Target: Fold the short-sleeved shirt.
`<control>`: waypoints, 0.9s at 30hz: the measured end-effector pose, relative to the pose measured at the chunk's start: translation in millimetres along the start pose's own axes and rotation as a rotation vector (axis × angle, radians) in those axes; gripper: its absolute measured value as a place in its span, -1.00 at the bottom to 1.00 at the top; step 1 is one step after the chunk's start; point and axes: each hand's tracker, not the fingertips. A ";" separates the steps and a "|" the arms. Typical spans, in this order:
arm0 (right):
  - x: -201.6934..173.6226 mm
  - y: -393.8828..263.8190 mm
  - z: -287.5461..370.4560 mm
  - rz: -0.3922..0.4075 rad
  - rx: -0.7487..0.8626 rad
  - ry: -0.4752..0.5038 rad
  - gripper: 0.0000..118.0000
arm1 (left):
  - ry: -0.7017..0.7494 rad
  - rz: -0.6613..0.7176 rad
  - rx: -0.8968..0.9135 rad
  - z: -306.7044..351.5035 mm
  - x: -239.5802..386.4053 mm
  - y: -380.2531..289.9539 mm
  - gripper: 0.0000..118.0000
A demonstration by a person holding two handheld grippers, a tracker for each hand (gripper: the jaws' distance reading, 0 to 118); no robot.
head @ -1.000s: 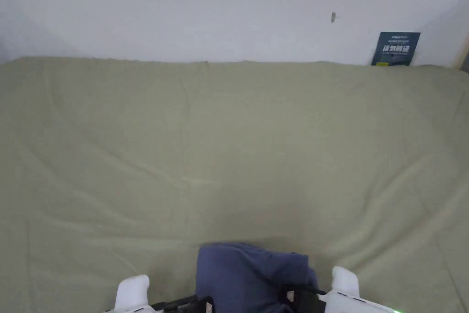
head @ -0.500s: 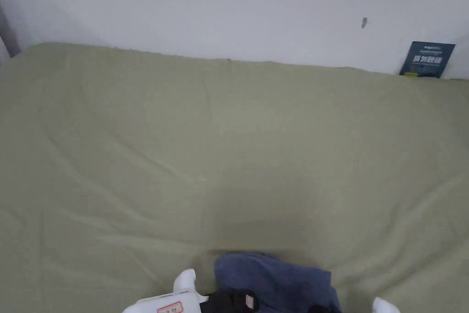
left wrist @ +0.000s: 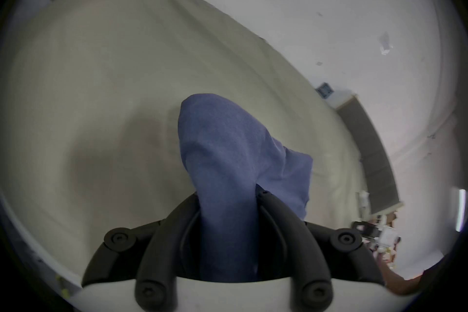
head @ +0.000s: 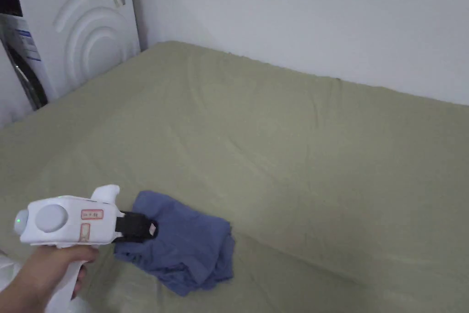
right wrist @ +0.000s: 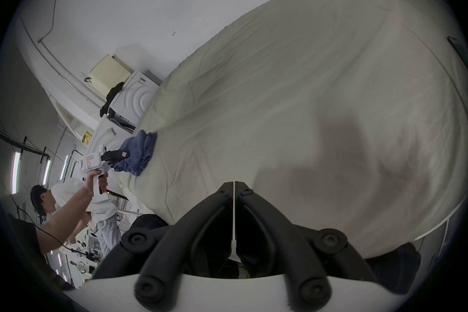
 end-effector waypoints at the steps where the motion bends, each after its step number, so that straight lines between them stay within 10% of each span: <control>1: -3.8 -1.6 -0.4 0.001 0.001 -0.005 -0.95 | 0.040 -0.009 -0.001 7.1 -22.2 7.3 -0.62; 5: -16.3 -9.1 -6.6 -0.006 -0.002 -0.009 -0.95 | 0.097 0.092 -0.030 15.1 -62.5 3.6 -0.47; 7: -21.7 -10.7 -11.1 -0.010 -0.010 -0.003 -0.95 | 0.121 0.126 -0.023 12.0 -58.6 -4.5 0.67; 9: -28.4 -11.9 -12.8 -0.007 -0.016 -0.006 -0.95 | 0.102 0.063 0.026 22.0 -57.4 -16.2 1.00; 15: -50.0 -5.6 3.4 0.089 0.008 0.001 -0.94 | 0.285 -0.019 0.193 107.1 -30.6 -31.2 0.86; 23: -89.8 26.3 79.0 0.267 0.339 -0.174 -0.92 | 0.204 -0.366 0.589 163.2 172.7 -100.9 -0.52; 27: -123.3 48.4 134.1 0.397 0.528 -0.235 -0.89 | 0.115 -0.489 0.716 160.1 266.6 -126.1 -0.77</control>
